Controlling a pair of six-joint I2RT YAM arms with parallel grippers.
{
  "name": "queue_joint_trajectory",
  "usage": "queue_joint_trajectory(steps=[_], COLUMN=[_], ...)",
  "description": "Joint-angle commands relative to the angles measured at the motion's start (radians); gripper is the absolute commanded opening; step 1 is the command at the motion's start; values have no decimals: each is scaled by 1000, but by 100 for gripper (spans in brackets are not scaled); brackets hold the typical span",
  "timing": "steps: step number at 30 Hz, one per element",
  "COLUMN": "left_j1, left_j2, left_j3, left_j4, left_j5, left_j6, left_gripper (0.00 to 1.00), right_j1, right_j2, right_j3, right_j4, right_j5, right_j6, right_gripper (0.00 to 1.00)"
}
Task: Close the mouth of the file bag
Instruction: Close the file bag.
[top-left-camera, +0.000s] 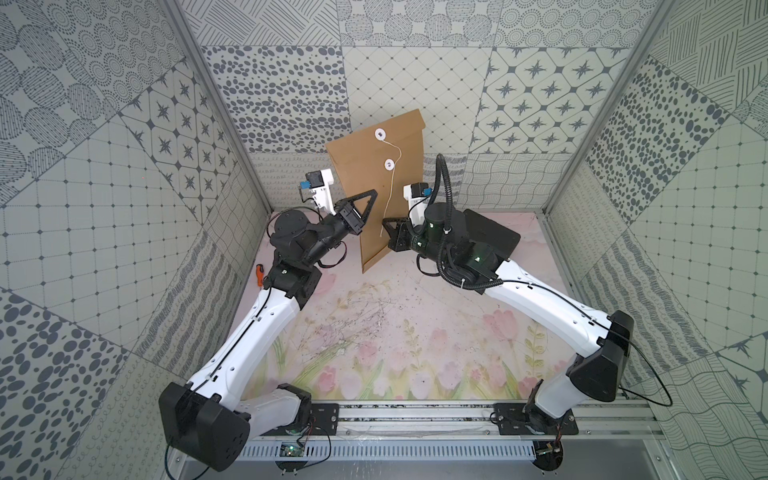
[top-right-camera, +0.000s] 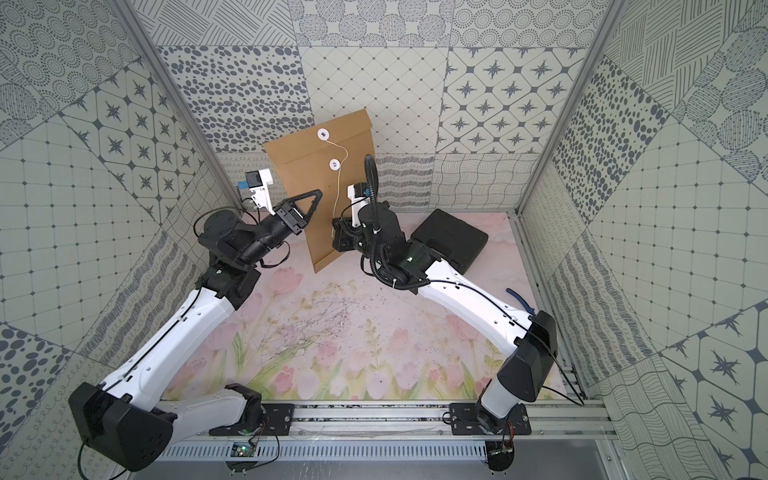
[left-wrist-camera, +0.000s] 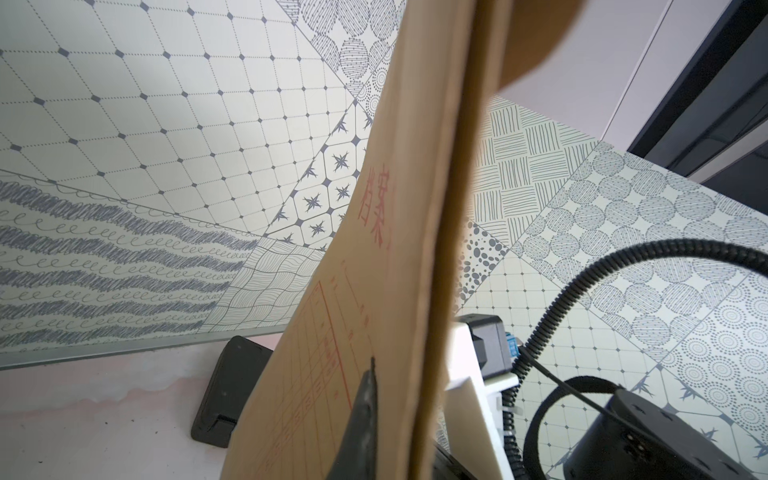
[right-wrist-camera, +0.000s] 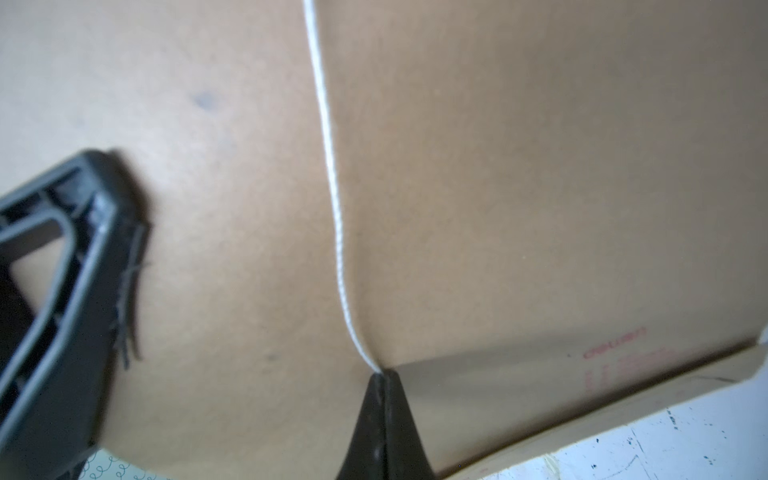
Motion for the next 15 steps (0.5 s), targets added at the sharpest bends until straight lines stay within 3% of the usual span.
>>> queue_joint_trajectory(steps=[1, 15], left_j1=[-8, -6], left_j2=[-7, 14], left_j3=[27, 51], left_j4=[-73, -118], left_j5=[16, 39], left_j6=[162, 224], left_gripper=[0, 0], right_j1=[11, 82], right_j2=[-56, -189], right_j3=[-15, -129], right_j4=[19, 28], right_j5=[-121, -282], right_j6=[-55, -256], right_gripper=[0, 0])
